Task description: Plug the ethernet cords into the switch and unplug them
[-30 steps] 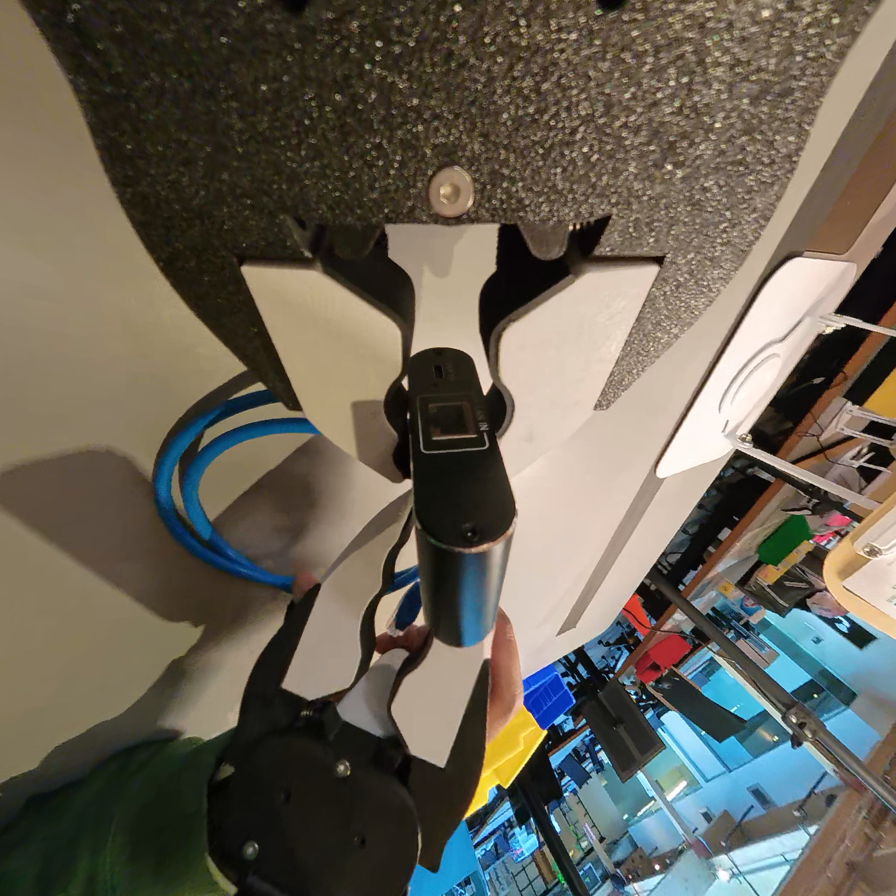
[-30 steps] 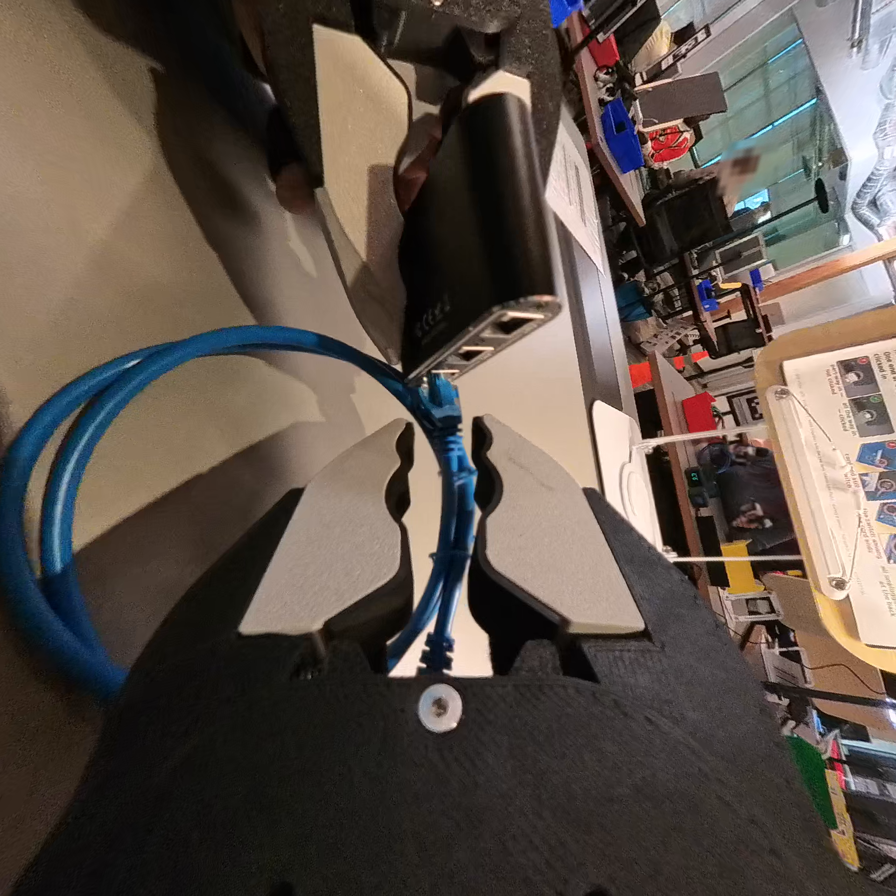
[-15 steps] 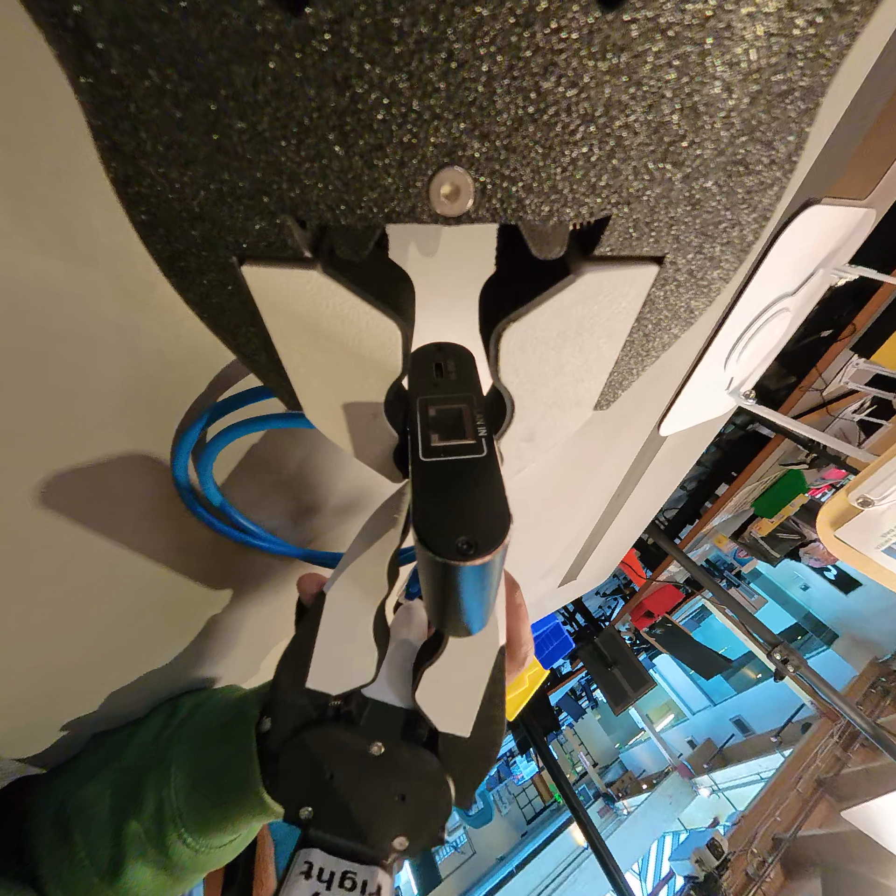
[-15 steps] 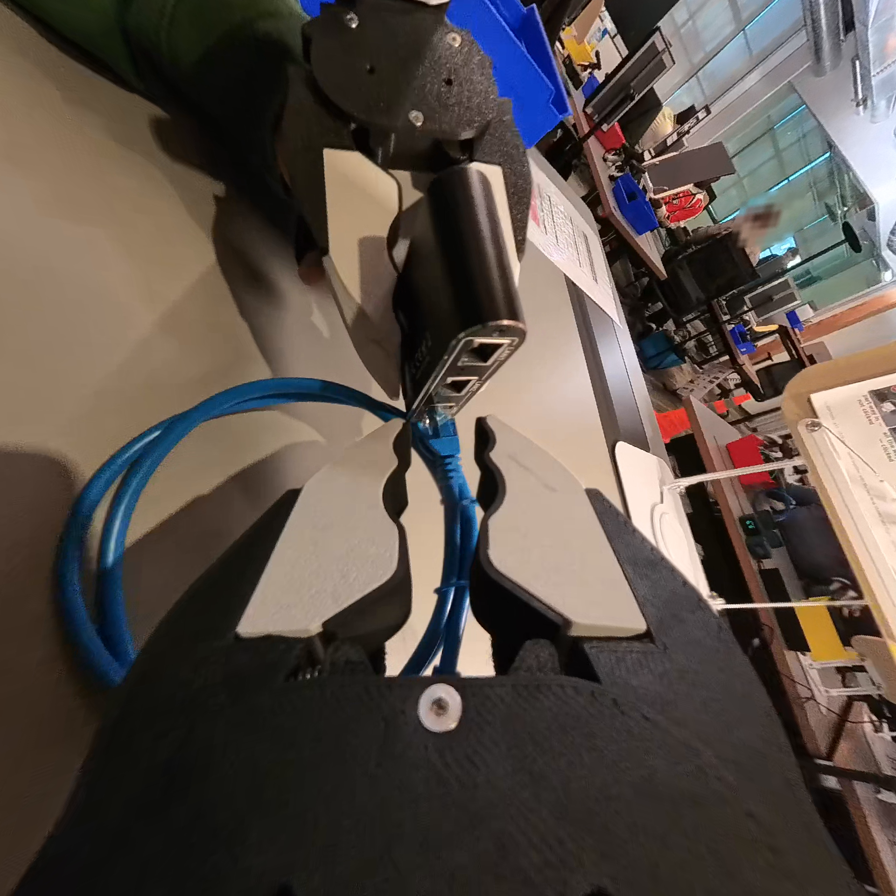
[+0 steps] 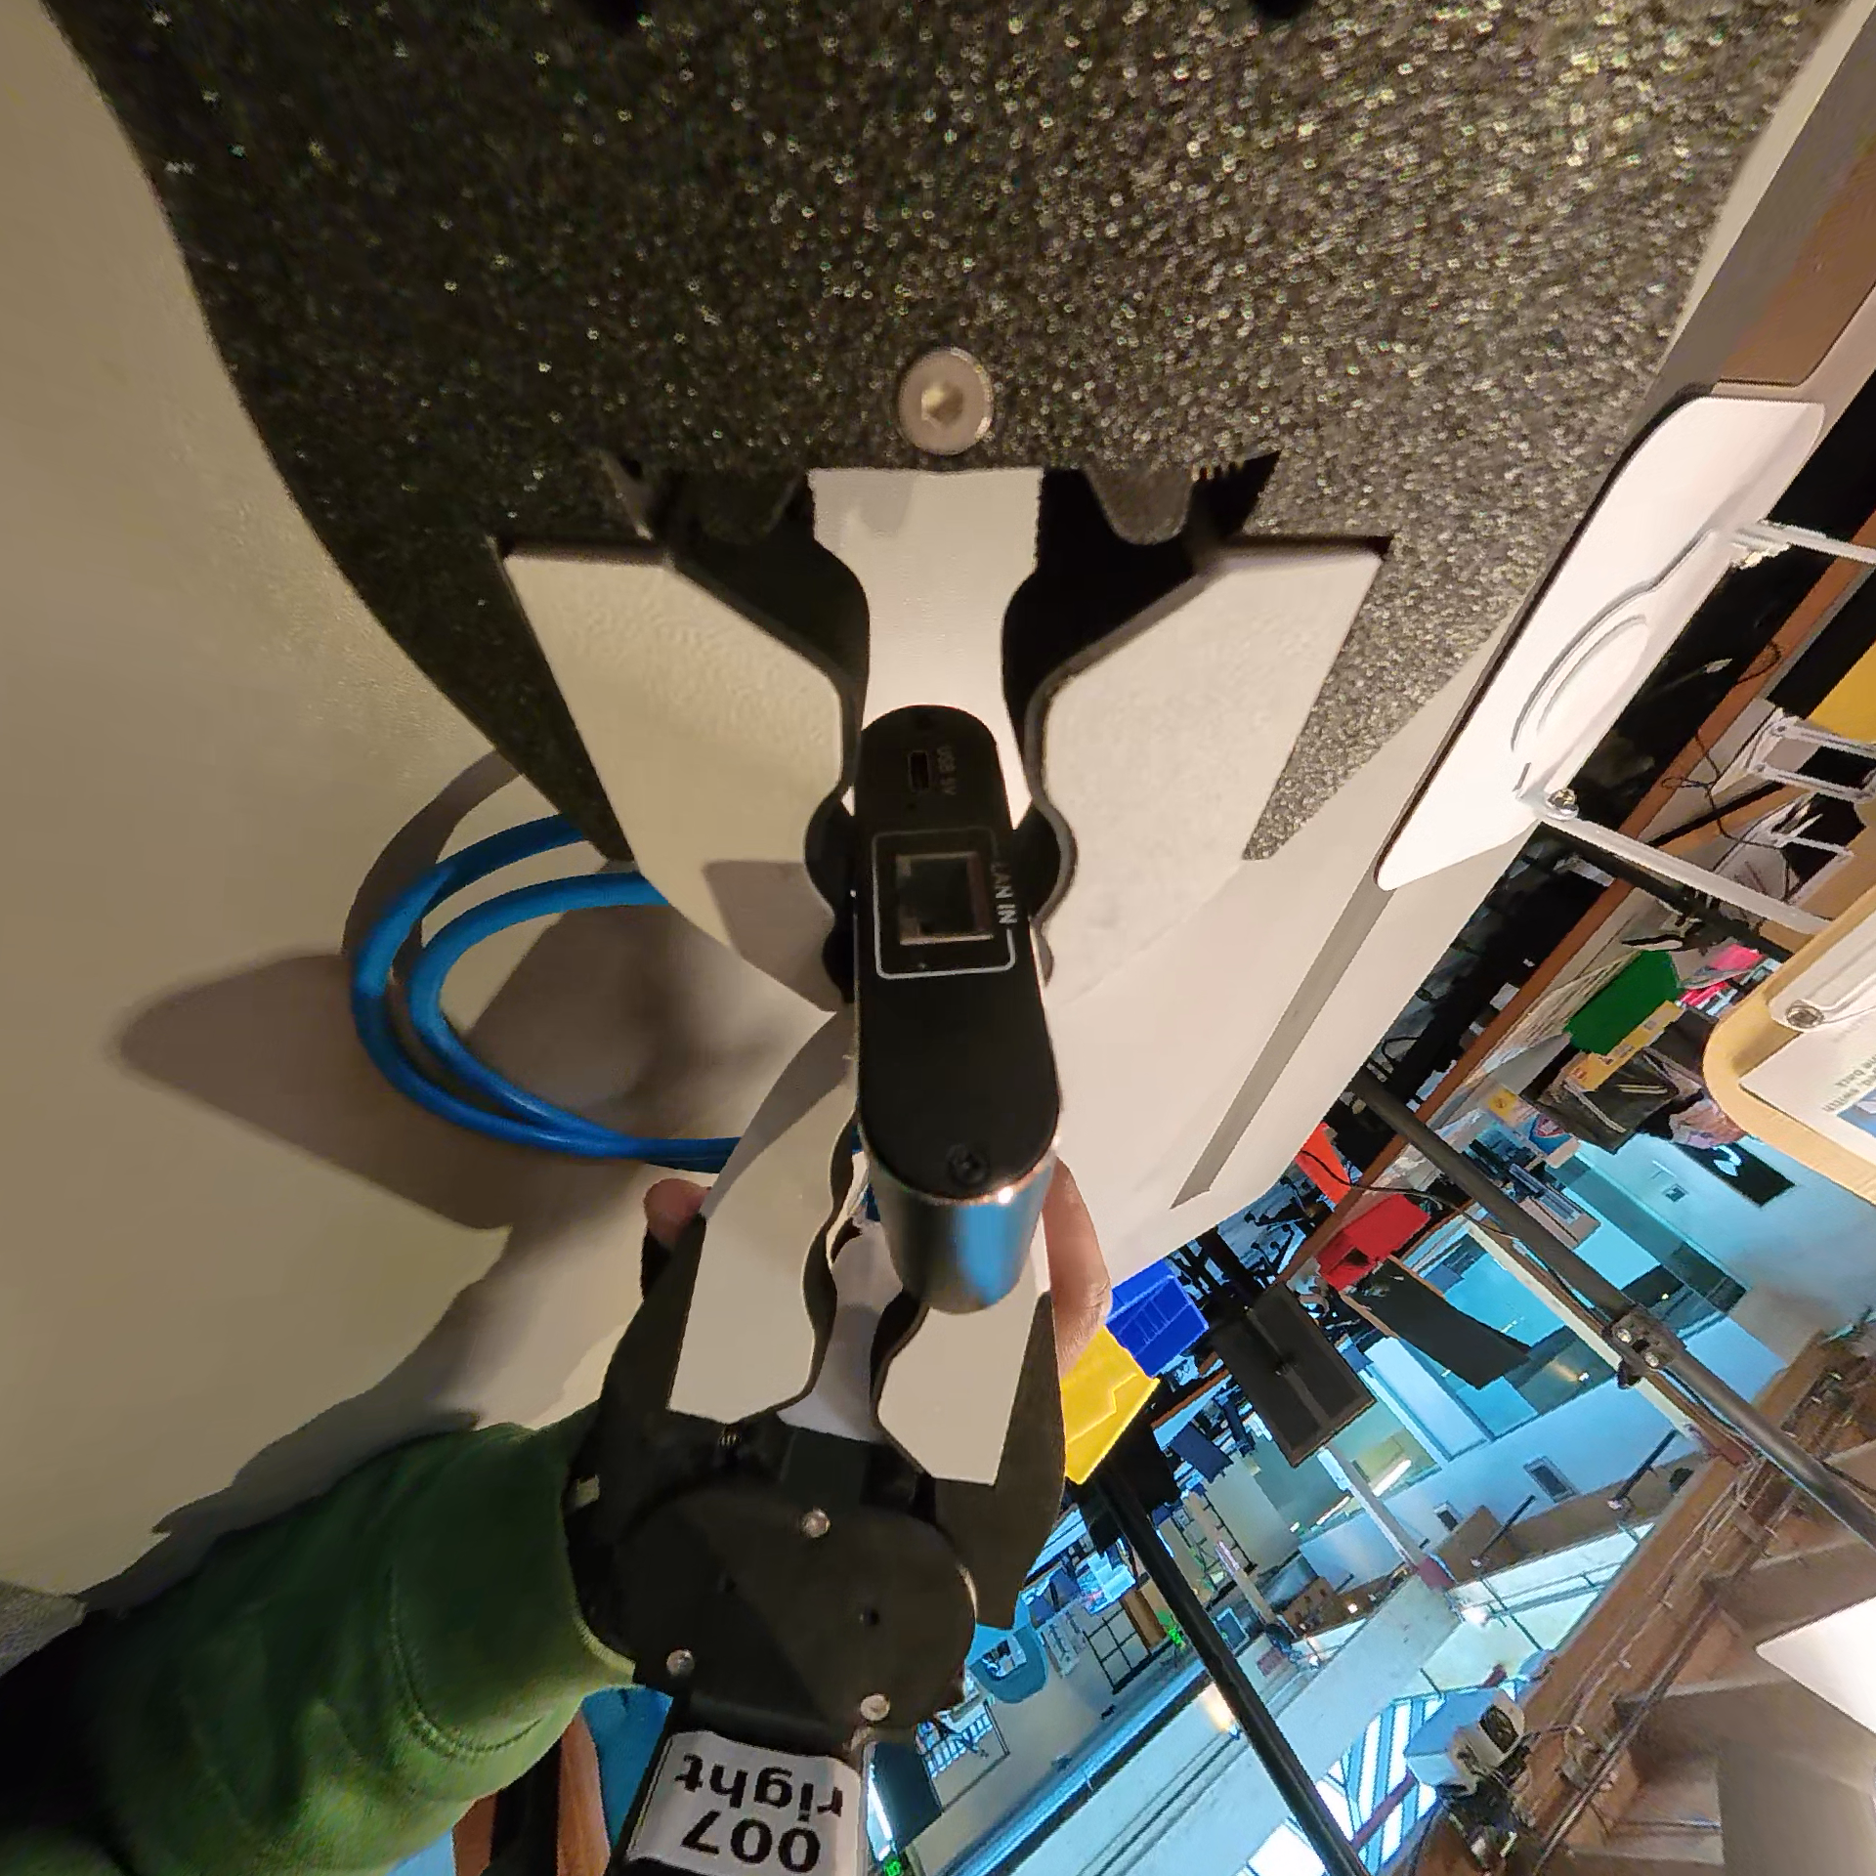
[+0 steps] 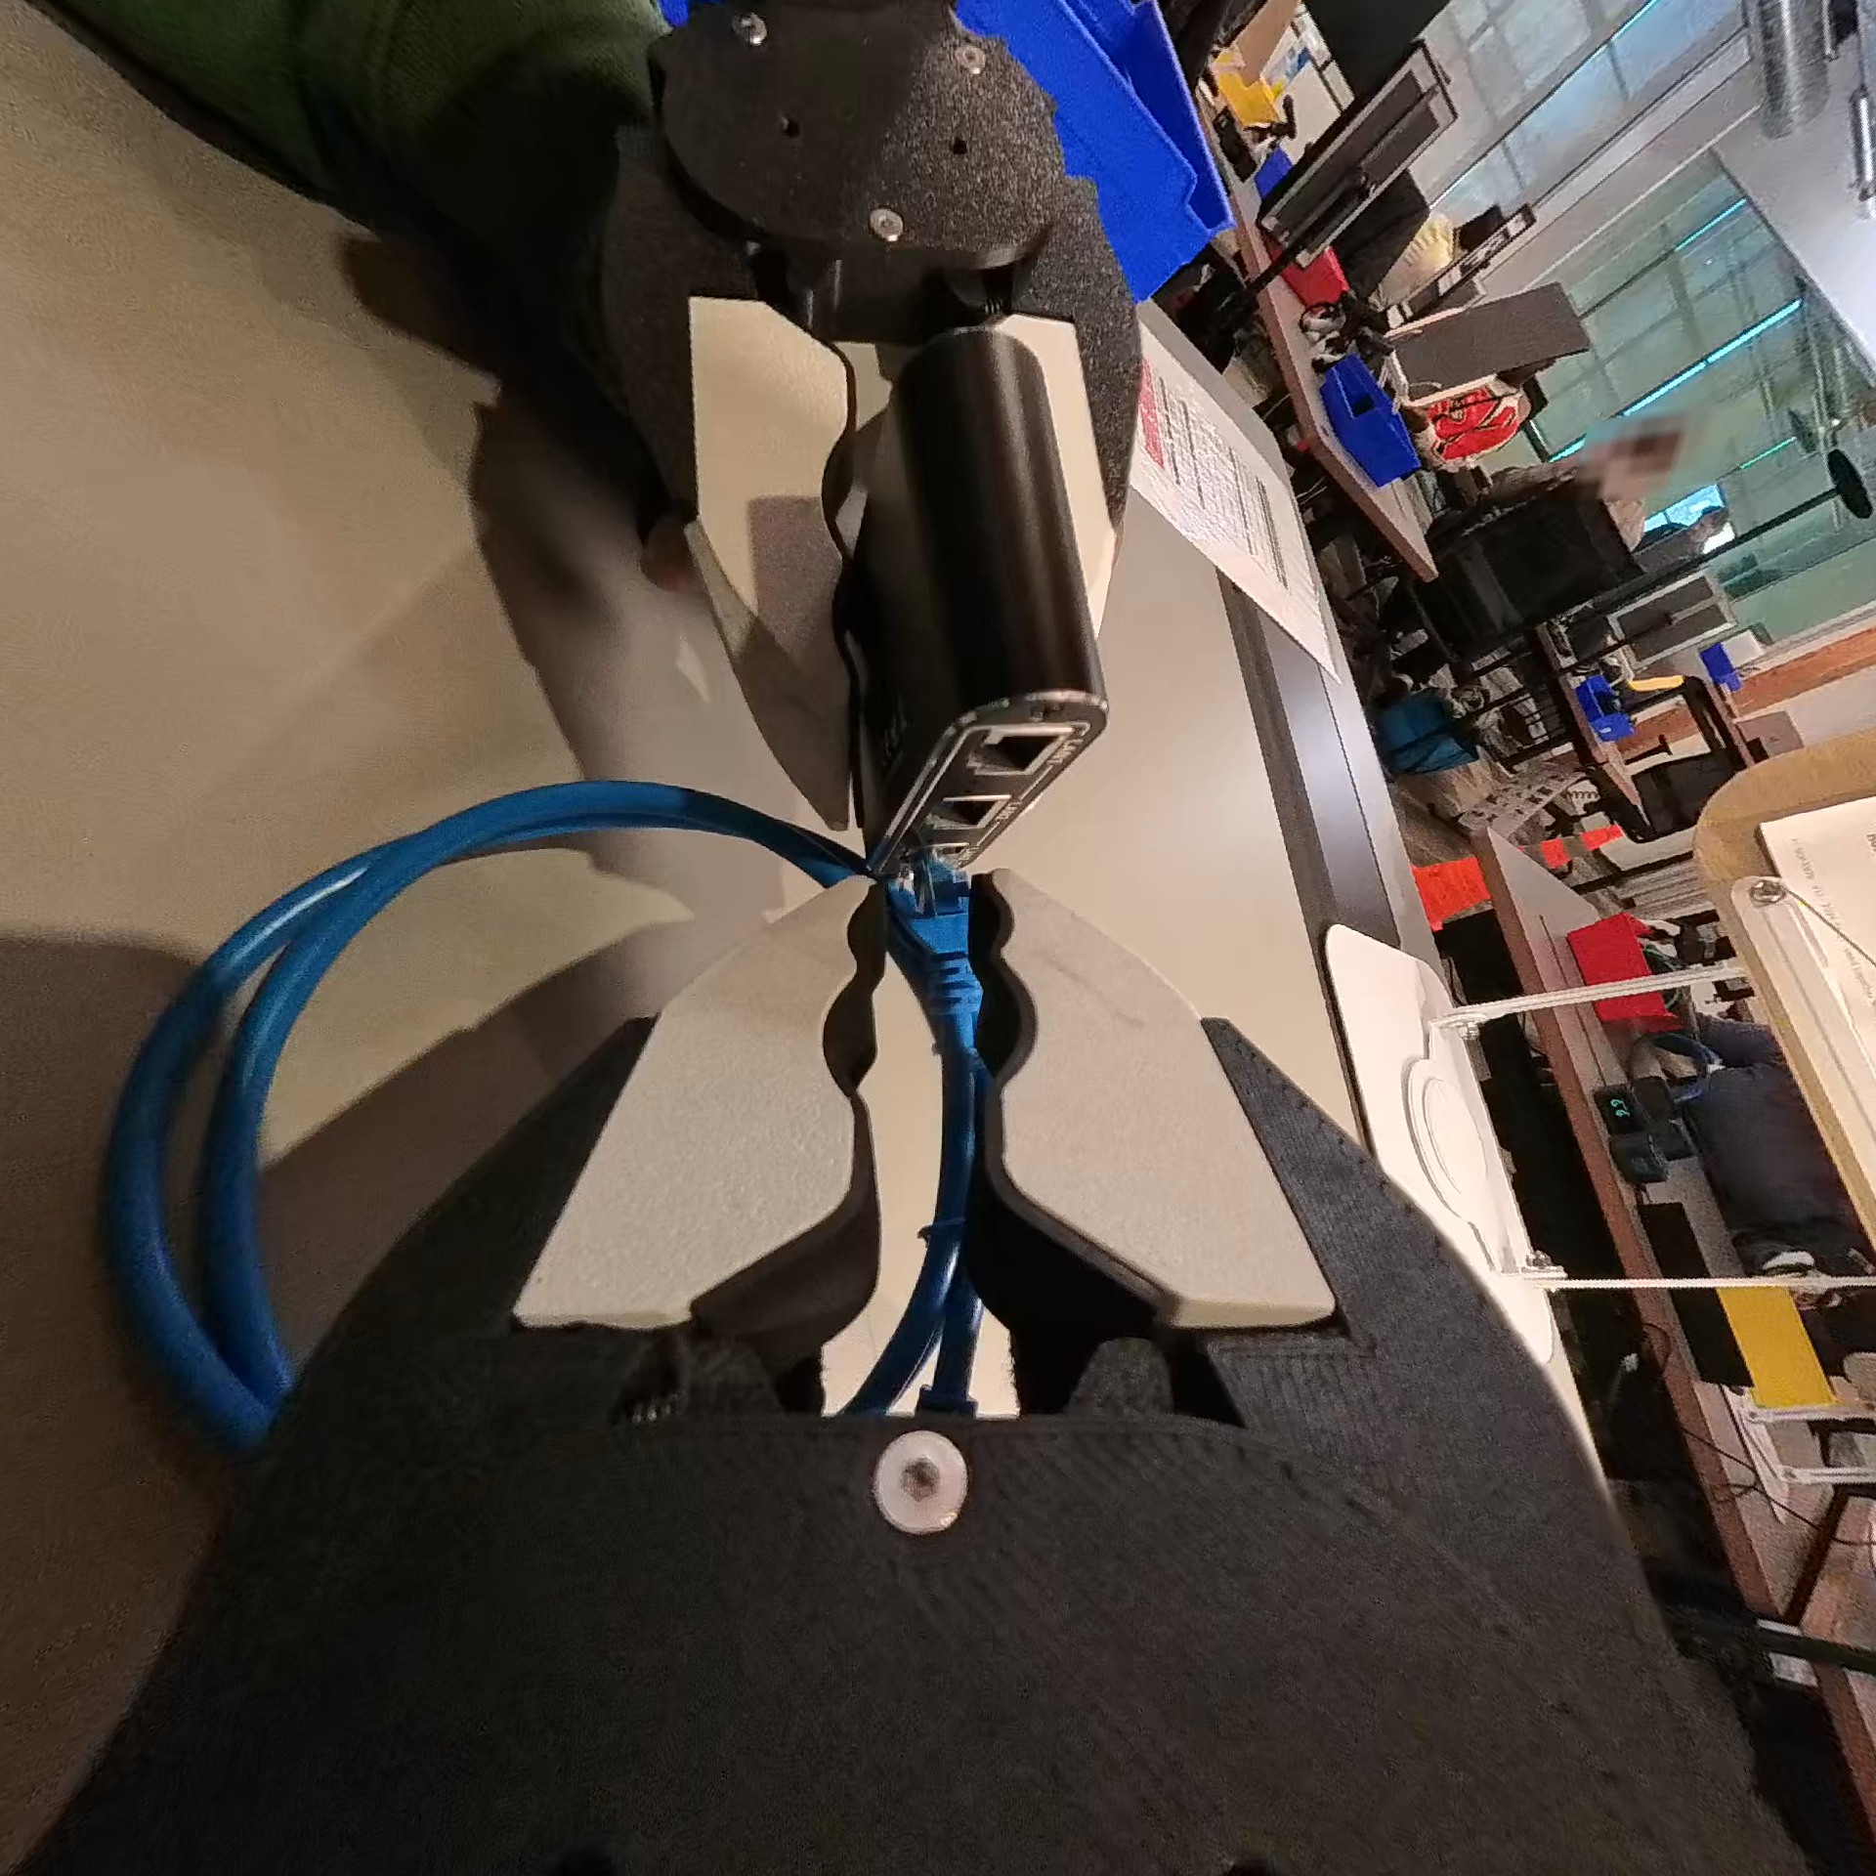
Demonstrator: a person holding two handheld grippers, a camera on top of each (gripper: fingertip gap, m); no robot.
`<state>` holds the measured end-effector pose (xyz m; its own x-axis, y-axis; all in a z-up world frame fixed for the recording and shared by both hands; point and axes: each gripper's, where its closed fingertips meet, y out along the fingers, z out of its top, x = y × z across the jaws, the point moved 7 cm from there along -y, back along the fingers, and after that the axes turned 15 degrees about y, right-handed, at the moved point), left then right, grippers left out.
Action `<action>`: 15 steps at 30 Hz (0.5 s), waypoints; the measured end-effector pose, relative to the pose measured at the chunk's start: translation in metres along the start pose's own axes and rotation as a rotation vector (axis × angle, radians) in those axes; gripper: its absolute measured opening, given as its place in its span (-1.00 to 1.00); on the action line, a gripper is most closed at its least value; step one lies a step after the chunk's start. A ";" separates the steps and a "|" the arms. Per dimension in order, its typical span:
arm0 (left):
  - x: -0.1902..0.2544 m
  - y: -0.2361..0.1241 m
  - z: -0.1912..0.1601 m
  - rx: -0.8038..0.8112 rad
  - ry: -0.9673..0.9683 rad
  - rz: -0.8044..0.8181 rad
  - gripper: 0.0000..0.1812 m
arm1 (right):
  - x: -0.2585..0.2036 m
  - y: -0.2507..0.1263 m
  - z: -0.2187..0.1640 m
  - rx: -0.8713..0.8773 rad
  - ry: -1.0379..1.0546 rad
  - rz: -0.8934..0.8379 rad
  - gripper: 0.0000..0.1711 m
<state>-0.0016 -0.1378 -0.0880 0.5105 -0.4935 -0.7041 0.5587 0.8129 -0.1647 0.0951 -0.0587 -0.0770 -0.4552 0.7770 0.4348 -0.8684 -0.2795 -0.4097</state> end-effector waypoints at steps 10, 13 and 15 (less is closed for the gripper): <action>-0.002 0.000 -0.004 -0.041 0.005 0.013 -0.69 | -0.002 0.007 0.000 -0.046 -0.032 -0.102 -0.84; 0.000 0.000 -0.006 -0.062 0.009 -0.011 -0.69 | 0.000 0.006 0.003 -0.035 -0.023 -0.194 -0.99; 0.011 0.005 -0.005 -0.079 0.083 -0.073 -0.69 | 0.010 0.002 0.003 -0.052 -0.021 -0.257 -1.00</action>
<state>0.0039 -0.1376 -0.1000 0.4130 -0.5278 -0.7422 0.5377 0.7991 -0.2690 0.0886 -0.0529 -0.0712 -0.2257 0.8065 0.5464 -0.9449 -0.0448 -0.3243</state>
